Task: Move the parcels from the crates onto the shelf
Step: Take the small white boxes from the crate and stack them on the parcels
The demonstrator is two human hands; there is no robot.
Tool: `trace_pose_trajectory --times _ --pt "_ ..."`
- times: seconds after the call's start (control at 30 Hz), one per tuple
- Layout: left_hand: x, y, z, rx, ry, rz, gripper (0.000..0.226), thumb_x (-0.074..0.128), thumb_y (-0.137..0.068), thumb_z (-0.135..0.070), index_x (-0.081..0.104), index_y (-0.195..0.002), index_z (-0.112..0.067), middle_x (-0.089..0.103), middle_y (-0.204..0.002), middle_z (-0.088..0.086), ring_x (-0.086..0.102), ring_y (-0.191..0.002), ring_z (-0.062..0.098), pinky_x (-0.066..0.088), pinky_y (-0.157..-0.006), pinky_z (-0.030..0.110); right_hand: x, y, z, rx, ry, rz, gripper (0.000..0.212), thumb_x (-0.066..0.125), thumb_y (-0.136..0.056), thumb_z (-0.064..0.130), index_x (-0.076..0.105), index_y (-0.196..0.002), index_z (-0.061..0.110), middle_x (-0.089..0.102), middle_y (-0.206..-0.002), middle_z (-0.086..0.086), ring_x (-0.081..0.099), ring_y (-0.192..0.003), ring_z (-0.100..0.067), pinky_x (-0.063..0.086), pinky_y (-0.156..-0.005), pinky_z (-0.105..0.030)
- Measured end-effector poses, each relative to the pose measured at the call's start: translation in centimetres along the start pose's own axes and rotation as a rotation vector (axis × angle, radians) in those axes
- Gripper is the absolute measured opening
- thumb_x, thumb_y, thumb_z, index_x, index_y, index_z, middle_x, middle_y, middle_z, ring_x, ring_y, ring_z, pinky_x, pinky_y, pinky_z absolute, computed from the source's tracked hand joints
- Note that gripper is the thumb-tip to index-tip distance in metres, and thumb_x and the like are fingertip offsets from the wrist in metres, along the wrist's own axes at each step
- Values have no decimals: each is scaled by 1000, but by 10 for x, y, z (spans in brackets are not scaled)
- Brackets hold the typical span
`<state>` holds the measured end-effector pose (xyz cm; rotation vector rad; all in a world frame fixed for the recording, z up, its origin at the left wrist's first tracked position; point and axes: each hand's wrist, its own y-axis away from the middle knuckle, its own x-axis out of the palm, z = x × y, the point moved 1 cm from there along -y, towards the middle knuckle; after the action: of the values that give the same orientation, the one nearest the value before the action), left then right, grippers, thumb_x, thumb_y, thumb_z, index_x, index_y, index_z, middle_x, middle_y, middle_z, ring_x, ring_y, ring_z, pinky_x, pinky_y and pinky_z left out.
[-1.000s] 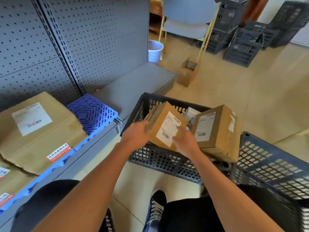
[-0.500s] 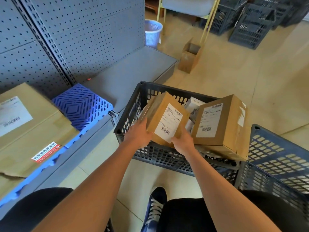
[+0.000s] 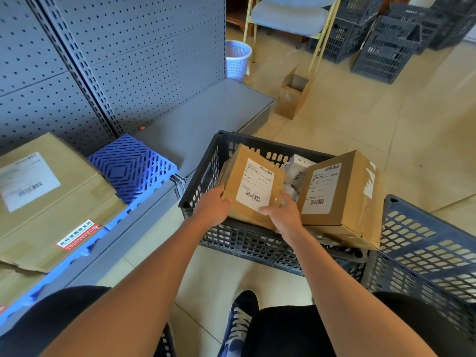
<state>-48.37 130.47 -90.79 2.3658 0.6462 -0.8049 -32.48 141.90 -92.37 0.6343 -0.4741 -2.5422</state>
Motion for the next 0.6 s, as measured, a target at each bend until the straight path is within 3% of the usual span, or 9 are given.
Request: trace_pose_trajectory --times 0.2,0.3,0.4,0.5,0.57,0.6 --pt "-26 15 -8 26 229 -108 49 50 -105 -23 42 -152 -34 61 -133 -5 60 -111 19 52 -76 24 7 15 41 -165 18 -116 89 84 -75 10 40 -147 35 59 -139 5 54 -130 -23 52 -102 -51" --pt "-52 31 -14 94 392 -171 49 56 -101 -17 52 -146 -35 66 -128 -12 61 -116 13 50 -88 23 10 31 69 -308 -46 -158 84 83 -75 8 41 -143 34 54 -133 13 49 -132 -18 49 -107 -50" --pt "-82 55 -15 184 496 -264 48 62 -99 -15 56 -143 -32 67 -127 -15 61 -115 4 47 -96 23 12 53 93 -412 -72 -127 91 83 -78 11 33 -151 31 50 -144 9 46 -136 -17 44 -112 -47" --pt "-100 81 3 241 576 -317 44 62 -100 -15 58 -138 -36 70 -123 -17 64 -115 4 51 -103 33 18 75 102 -440 -84 -32 97 83 -81 19 24 -157 29 49 -150 5 49 -136 -20 46 -111 -51" --pt "-109 95 18 258 580 -341 46 61 -101 -15 55 -134 -46 69 -123 -20 64 -116 7 52 -102 39 25 90 104 -461 -90 51 92 80 -85 19 24 -157 31 53 -144 8 53 -131 -18 50 -107 -48" --pt "-114 104 23 256 572 -356 51 61 -101 -16 49 -139 -48 68 -127 -19 63 -118 7 52 -102 41 30 98 106 -495 -88 82 84 77 -87 16 28 -153 35 55 -138 14 53 -126 -14 52 -104 -40"
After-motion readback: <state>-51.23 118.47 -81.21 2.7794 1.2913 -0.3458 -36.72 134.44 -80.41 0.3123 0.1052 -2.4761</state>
